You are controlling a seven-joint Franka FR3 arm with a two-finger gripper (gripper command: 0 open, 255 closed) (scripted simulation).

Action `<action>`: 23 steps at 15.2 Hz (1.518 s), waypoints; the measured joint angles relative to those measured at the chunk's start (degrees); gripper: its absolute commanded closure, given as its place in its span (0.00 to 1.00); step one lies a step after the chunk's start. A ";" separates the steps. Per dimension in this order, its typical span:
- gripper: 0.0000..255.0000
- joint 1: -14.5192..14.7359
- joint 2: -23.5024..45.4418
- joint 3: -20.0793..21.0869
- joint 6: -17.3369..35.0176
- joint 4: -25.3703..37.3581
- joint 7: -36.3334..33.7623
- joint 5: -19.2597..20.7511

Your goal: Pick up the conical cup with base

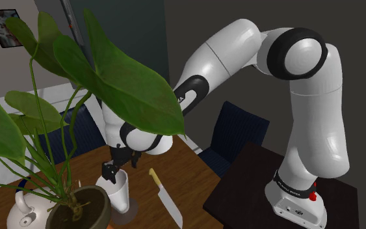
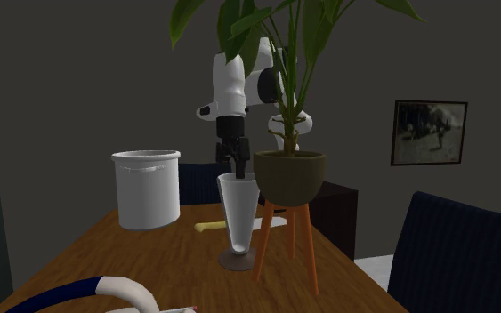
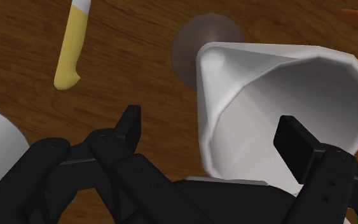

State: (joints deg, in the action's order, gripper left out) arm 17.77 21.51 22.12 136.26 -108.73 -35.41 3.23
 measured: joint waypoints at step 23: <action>1.00 -0.54 -3.04 0.65 -5.74 2.71 0.45 -1.33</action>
State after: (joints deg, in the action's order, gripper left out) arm 17.23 18.47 22.77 130.51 -106.02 -34.96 1.90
